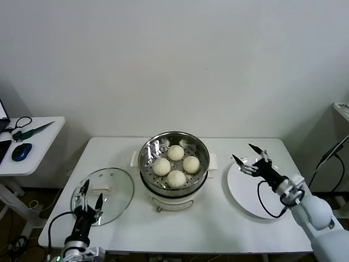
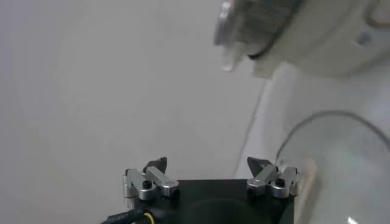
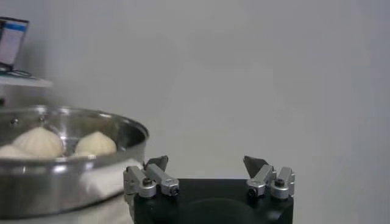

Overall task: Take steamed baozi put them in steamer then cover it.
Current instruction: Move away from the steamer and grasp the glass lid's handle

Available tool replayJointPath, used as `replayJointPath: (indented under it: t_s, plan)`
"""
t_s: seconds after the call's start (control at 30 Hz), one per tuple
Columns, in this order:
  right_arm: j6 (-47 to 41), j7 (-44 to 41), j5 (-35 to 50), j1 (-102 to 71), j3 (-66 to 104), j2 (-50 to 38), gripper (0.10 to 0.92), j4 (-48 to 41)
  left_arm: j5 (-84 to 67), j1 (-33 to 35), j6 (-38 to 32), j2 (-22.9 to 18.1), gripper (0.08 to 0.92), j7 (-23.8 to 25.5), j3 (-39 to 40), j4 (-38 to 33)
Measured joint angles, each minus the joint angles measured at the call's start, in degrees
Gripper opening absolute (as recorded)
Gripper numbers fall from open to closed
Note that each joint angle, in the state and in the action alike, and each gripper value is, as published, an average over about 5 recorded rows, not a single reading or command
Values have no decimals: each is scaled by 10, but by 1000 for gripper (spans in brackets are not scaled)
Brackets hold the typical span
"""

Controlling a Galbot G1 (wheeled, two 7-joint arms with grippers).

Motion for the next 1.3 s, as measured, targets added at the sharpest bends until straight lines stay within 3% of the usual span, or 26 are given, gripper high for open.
replayJointPath:
  t_s: [0.53,0.9,1.3]
  plan:
    - [10,-4,-44,-95,69,51,823,0,215,-85,12,6,823,-29,23,124]
    - [15,-9,-59,-114,88,64,823,-8,250,-153,29,14,823,-31,13,209]
    - [23,-15,-78,-121,91,76,823,-17,243,-200,37,18,822,-38,13,257]
